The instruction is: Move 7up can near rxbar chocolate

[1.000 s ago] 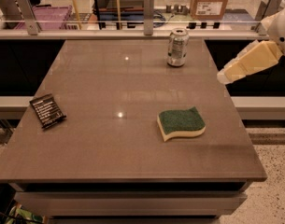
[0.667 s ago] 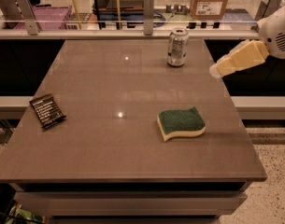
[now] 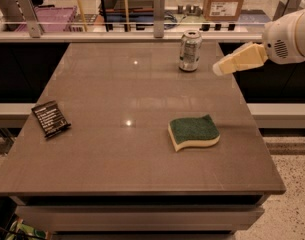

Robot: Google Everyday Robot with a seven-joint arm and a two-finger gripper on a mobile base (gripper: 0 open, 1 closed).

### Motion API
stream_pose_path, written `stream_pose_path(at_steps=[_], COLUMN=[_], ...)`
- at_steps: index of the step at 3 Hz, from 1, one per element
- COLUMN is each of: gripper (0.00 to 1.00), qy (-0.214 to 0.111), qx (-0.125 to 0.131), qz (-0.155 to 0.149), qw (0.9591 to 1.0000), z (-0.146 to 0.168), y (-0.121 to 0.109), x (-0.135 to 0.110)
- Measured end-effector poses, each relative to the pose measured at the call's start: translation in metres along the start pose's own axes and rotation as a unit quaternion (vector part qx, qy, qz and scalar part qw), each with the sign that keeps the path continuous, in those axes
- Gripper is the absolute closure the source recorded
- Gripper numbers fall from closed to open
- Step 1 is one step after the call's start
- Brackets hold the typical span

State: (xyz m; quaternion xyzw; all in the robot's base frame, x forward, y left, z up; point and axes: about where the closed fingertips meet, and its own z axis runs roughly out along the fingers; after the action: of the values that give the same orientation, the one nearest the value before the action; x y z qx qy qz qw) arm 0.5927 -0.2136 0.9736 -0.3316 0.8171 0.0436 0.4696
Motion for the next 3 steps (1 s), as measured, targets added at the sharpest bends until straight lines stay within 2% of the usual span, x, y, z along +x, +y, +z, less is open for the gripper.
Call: stream_pose_path(at_steps=[2,3], gripper=[0.00,0.00], qy=[-0.072,-0.074], qx=[0.004,0.004], qz=[0.031,0.033], qw=[0.9969,0.9967], z=[0.047,0.049], y=[-0.015,-0.015], x=[-0.008,-0.009])
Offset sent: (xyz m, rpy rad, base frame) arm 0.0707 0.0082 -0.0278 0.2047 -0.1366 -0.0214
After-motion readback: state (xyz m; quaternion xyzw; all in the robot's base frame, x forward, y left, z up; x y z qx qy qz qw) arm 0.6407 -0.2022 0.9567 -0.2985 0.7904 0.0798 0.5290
